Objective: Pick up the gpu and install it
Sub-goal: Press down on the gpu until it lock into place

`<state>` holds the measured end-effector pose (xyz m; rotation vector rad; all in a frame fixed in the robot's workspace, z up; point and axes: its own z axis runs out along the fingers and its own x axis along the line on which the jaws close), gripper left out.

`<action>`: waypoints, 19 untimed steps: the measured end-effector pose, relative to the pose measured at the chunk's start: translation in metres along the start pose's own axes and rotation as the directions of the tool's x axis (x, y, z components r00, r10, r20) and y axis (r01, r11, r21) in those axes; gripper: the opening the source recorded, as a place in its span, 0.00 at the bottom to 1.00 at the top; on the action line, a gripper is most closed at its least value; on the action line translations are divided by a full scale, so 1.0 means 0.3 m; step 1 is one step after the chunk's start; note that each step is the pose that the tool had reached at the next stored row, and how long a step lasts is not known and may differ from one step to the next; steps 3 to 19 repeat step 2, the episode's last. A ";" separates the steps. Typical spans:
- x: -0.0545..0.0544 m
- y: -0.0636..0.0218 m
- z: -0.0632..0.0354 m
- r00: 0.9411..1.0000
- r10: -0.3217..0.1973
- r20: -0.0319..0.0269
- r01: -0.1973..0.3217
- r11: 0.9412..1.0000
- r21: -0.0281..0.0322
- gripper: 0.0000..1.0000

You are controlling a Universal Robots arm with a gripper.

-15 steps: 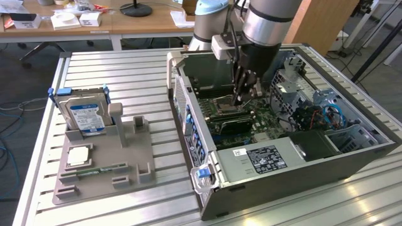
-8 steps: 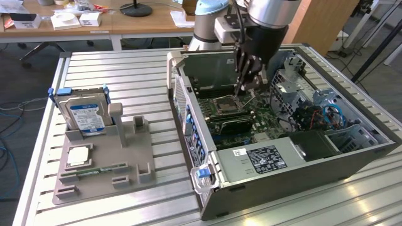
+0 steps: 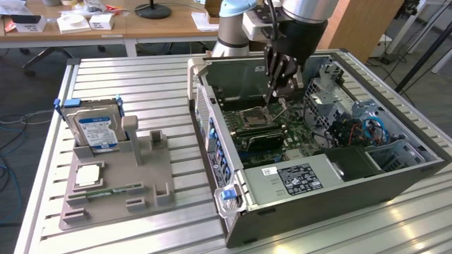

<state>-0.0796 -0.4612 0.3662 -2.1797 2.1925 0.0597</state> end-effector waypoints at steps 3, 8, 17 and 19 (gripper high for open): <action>0.000 0.000 0.000 1.000 0.000 0.000 0.000 1.000 0.000 0.10; 0.000 0.000 0.000 1.000 0.000 0.000 0.000 1.000 0.000 0.10; 0.000 0.000 0.000 1.000 0.000 0.000 0.000 1.000 0.000 0.10; 0.000 0.000 0.000 1.000 0.000 0.000 0.000 1.000 0.000 0.10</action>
